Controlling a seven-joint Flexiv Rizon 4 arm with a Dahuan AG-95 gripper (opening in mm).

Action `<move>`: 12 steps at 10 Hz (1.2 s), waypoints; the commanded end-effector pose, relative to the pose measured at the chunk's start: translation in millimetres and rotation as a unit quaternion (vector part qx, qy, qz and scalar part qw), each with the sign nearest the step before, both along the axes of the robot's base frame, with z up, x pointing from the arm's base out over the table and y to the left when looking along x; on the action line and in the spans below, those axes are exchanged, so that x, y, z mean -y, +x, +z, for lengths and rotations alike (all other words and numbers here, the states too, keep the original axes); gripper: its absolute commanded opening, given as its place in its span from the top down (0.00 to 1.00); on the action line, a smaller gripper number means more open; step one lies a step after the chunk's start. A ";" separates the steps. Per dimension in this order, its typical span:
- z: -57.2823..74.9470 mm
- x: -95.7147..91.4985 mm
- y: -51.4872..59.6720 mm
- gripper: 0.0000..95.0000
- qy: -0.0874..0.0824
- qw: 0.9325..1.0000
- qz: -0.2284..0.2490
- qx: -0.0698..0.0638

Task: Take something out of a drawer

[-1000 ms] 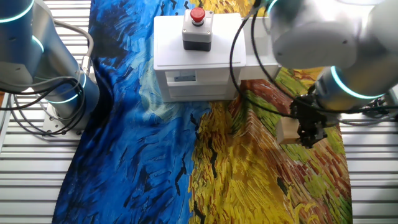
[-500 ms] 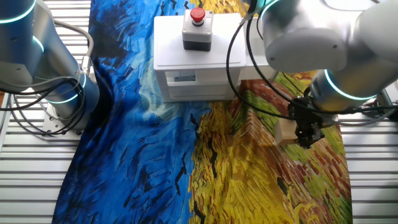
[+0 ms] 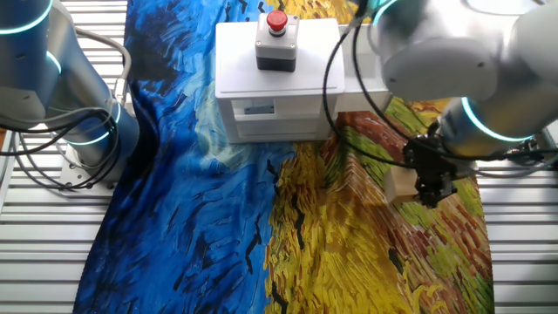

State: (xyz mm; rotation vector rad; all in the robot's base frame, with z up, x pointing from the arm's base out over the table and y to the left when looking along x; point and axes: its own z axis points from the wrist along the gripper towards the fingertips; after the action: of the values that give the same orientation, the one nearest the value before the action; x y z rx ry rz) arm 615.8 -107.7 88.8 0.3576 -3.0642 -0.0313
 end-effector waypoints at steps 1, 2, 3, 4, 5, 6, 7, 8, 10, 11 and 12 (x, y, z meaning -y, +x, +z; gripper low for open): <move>-1.9 0.5 -2.8 1.00 0.000 1.000 -0.009 0.009; -9.9 1.9 -2.5 1.00 0.000 1.000 -0.011 0.015; -13.1 2.3 -2.1 1.00 0.001 1.000 -0.012 0.017; -21.7 3.4 -1.4 1.00 0.002 1.000 -0.017 0.022; -24.6 3.7 -1.4 1.00 0.002 1.000 -0.019 0.025; -28.4 4.2 -1.8 1.00 0.001 0.999 -0.020 0.029; -31.7 4.7 -2.9 1.00 0.002 0.999 -0.021 0.031; -34.5 5.0 -3.9 1.00 0.001 0.999 -0.022 0.032; -38.0 5.7 -7.0 1.00 0.002 0.999 -0.023 0.038; -39.7 6.1 -9.1 1.00 0.002 0.999 -0.024 0.038; -41.9 6.3 -10.6 1.00 0.002 0.999 -0.024 0.040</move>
State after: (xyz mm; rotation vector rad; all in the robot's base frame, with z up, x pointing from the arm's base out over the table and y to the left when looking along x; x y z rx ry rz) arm 603.7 -113.9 46.9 0.2894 -3.1536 -0.0251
